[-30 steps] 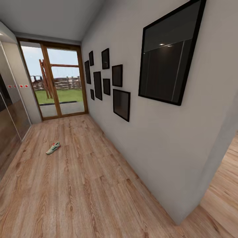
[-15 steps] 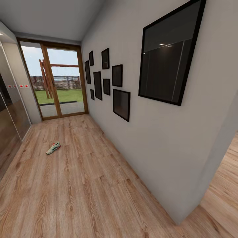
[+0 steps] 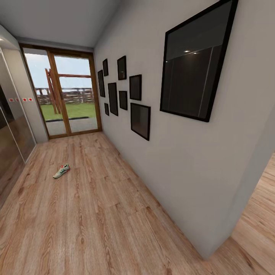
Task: Pick up the two gym shoes and the two sandals from the corridor floor and place them onto the hallstand (shoe rack) in the corridor, making sure they are on the rack and not on the floor. Arrange them so the two gym shoes are next to each other and the two sandals are next to each other.
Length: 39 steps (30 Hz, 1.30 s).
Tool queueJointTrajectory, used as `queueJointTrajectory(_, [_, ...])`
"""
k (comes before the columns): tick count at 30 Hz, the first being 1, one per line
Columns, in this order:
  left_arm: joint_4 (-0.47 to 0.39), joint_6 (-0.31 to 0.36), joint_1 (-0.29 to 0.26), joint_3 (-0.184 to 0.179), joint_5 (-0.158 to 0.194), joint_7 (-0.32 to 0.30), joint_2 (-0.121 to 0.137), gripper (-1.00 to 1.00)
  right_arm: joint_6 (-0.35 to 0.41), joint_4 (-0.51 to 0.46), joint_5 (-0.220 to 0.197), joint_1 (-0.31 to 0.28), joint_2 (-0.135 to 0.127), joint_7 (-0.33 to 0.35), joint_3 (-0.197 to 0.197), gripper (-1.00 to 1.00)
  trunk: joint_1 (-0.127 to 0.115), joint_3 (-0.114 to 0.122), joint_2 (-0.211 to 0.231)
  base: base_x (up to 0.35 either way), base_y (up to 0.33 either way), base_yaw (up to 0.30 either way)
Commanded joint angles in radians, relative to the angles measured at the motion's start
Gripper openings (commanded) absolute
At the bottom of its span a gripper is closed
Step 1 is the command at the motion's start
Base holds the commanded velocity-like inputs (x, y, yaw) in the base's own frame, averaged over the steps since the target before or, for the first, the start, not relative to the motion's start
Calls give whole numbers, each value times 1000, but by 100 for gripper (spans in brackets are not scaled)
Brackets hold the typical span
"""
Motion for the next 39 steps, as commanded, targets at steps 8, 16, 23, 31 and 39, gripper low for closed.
queueJointTrajectory(8, [-47,-47,-5,0,0,1,10,100,-48,-29,2,0,-20,-1,1,100,0,-1,0,0,0,0])
queueJointTrajectory(16, [-92,-91,-43,1,1,3,12,100,-93,-74,2,0,-65,-1,-3,100,0,-1,0,0,0,0])
queueJointTrajectory(23, [-233,-176,-161,1,1,1,10,100,-242,-346,1,-3,-111,-1,-4,100,0,-1,0,0,0,0])
queueJointTrajectory(31, [-256,-178,-218,1,2,-5,10,100,-244,-446,-2,-6,-112,1,-4,100,0,-1,0,0,0,0])
queueJointTrajectory(39, [-265,-179,-231,1,1,-11,13,100,-244,-481,3,-8,-111,9,1,100,0,-1,0,0,0,0])
